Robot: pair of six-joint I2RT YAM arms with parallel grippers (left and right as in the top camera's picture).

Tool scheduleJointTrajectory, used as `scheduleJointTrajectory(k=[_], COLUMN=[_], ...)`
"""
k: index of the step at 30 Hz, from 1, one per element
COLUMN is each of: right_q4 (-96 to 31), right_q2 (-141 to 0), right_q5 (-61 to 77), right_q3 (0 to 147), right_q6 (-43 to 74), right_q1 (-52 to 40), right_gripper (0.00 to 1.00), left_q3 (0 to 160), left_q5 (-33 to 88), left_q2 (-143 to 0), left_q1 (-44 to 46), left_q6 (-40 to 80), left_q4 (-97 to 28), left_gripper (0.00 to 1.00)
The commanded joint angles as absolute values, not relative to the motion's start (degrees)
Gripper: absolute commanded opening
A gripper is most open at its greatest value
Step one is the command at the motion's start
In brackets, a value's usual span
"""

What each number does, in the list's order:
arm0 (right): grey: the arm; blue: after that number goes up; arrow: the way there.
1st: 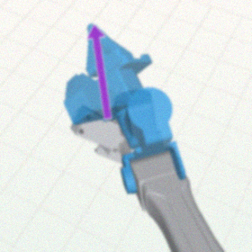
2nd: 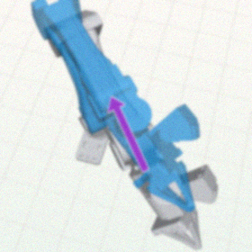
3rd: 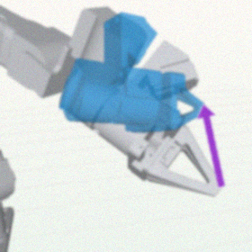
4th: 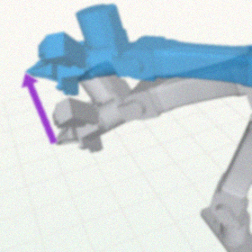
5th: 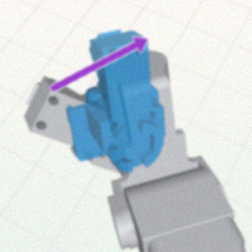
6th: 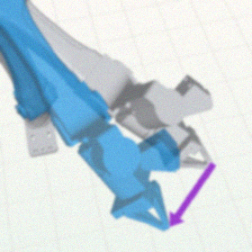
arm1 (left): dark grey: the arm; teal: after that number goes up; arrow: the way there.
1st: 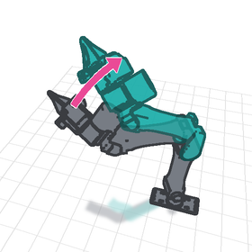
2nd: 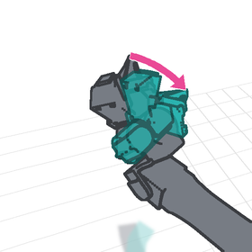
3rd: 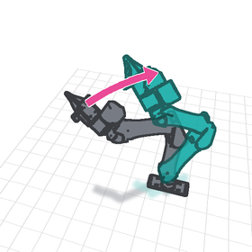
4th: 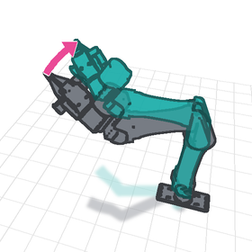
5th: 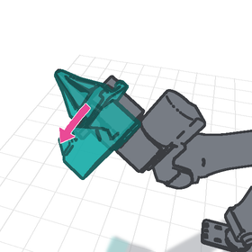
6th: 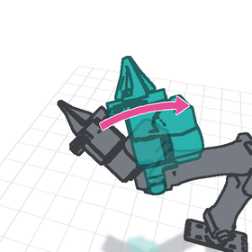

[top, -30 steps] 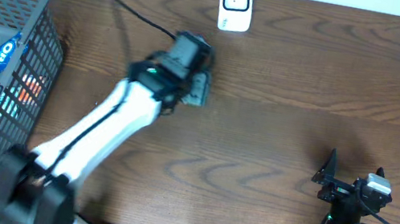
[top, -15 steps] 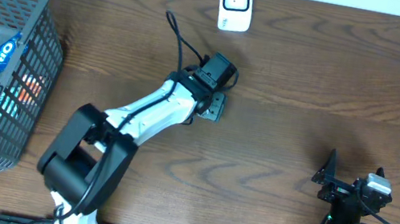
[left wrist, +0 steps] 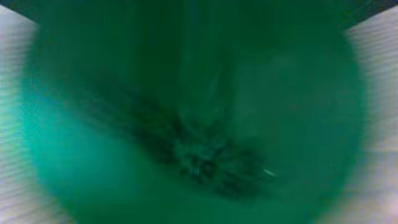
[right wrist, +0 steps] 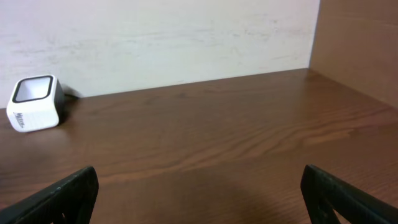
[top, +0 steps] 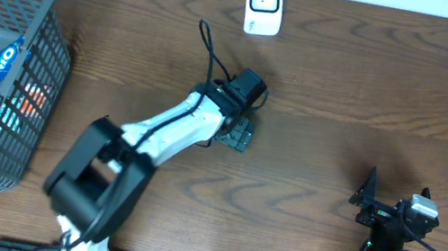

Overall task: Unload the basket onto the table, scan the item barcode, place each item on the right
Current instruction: 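Set the green container on the table centre and release, then reach the left gripper into the basket and grasp the tissue pack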

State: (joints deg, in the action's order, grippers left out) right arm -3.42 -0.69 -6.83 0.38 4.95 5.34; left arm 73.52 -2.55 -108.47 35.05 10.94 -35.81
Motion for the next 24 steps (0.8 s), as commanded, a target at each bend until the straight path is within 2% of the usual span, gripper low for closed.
scheduleJointTrajectory(k=[1,6,11,14,18,20,24], right_q4=[-3.7,-3.7,-3.7,-3.7,-3.7,-3.7,-3.7], right_q2=[-0.4,-0.4,-0.4,-0.4,-0.4,-0.4,-0.4], right_q5=[-6.5,-6.5,-6.5,-6.5,-6.5,-6.5,-6.5], right_q3=[0.3,0.3,0.3,0.3,0.3,0.3,0.3], right_q6=[5.3,5.3,5.3,5.3,5.3,5.3,5.3], right_q1=[5.7,5.7,5.7,5.7,5.7,5.7,5.7], right_gripper=[0.99,0.99,0.99,0.99,0.99,0.99,0.99], left_q3=[81.8,87.9,88.1,88.1,88.1,88.0,87.6], left_q5=[-3.5,-5.2,-19.9,-25.8,-25.9,-23.1,-14.1], left_q2=[-97.2,-82.7,-69.8,-64.9,-63.2,-64.1,-67.5], left_q1=[35.1,34.8,30.1,20.4,0.8,-9.2,-23.8], left_q6=[7.1,1.5,3.0,9.8,24.4,28.8,29.2], left_q4=[-38.7,-43.0,-48.4,-52.3,-55.8,-57.3,-57.4], left_gripper=[0.98,0.98,0.98,0.98,0.98,0.98,0.98])
